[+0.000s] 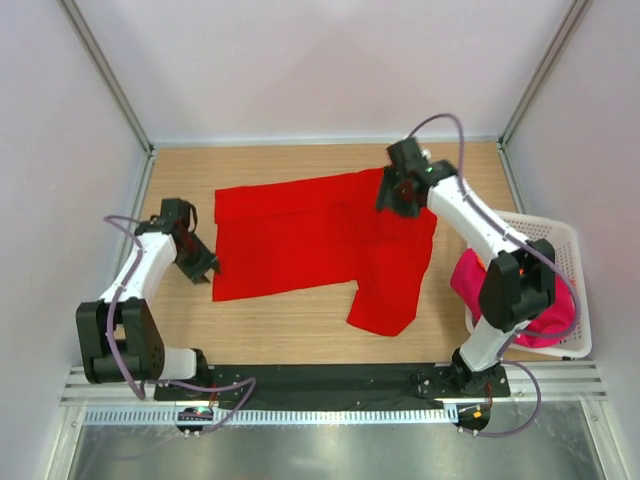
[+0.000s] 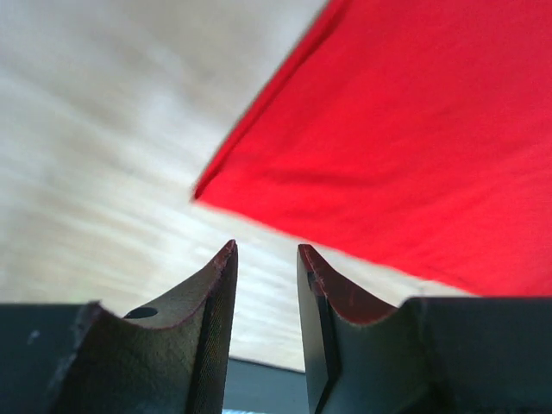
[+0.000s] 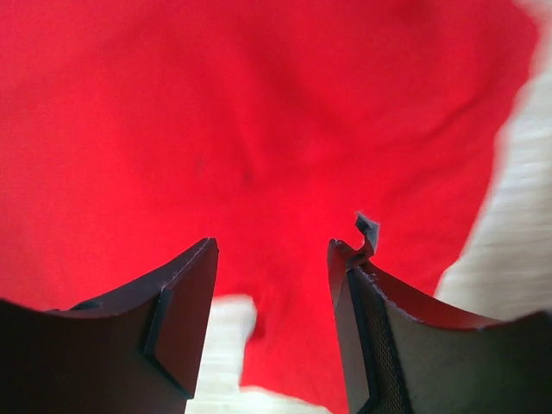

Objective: Fold and stack the t-shirts
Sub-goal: Fold the tshirt

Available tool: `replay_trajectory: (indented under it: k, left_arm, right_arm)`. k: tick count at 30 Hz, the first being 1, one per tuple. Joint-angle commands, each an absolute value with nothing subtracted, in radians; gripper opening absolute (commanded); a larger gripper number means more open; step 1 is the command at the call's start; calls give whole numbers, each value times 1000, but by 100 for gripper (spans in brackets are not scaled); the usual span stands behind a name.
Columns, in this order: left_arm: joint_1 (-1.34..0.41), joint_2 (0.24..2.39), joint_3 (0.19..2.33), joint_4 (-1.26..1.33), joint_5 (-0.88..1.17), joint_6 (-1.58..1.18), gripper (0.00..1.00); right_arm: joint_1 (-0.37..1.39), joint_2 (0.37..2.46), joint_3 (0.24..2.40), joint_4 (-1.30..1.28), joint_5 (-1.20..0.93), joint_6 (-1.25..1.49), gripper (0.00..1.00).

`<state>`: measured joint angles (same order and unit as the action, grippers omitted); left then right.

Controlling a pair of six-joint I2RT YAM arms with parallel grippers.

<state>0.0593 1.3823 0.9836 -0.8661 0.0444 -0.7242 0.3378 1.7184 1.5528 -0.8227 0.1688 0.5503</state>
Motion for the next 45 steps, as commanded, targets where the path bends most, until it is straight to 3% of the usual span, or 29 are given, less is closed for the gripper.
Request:
replay_trajectory:
  k: [1, 7, 14, 25, 35, 45]
  left_arm:
    - [51, 1316, 888, -876, 6, -796, 36]
    - [51, 1336, 805, -832, -70, -818, 37]
    - [51, 1446, 808, -782, -83, -815, 38]
    - [51, 1551, 807, -739, -58, -827, 37]
    - [52, 1582, 805, -730, -63, -821, 10]
    - [52, 1586, 799, -727, -35, -792, 0]
  right_arm:
    - [458, 1579, 1358, -781, 94, 541, 60]
    - [517, 1358, 1070, -741, 31, 560, 57]
    - [517, 1168, 910, -811, 41, 554, 56]
    - [515, 1132, 831, -861, 92, 647, 64]
    - [499, 1180, 701, -825, 31, 822, 61]
    - [499, 1184, 581, -686, -31, 856, 53]
